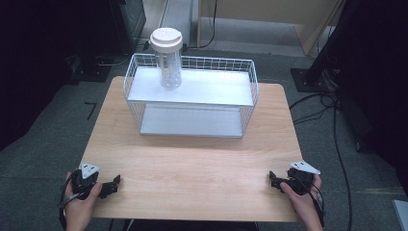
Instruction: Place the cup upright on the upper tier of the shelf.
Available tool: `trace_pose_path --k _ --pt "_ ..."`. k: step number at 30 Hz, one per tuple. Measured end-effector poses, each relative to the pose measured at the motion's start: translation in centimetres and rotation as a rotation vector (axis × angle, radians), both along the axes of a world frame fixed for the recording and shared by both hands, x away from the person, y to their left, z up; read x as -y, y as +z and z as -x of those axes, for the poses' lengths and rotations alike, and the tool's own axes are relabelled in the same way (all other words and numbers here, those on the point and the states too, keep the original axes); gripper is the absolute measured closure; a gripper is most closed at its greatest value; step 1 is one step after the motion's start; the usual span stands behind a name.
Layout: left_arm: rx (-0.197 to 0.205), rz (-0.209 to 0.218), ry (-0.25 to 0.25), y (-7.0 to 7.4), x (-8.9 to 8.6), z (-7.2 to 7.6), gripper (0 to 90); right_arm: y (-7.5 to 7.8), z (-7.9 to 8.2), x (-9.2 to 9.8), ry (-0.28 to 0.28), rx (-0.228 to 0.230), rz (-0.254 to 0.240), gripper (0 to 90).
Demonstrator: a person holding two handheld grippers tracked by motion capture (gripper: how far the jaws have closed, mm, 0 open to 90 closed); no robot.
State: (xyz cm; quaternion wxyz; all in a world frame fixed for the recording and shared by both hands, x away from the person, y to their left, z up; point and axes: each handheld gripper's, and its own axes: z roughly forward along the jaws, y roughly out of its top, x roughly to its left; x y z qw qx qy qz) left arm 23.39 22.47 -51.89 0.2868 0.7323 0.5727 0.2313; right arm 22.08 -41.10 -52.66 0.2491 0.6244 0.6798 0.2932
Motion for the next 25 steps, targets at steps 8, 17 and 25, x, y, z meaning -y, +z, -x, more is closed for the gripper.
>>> trace_pose_path --k 8,17,25 --pt "0.000 0.001 0.005 -0.01 0.79 -0.31 0.0 0.00 0.00 0.00 -0.001 -0.001 0.000 0.0" --pt "-0.001 0.001 0.004 0.00 0.80 -0.35 0.0 0.00 0.00 0.01 0.000 -0.001 0.000 0.0" --pt "-0.001 0.000 0.002 0.01 0.78 -0.37 0.0 0.01 -0.01 0.01 0.000 -0.001 0.000 0.0"
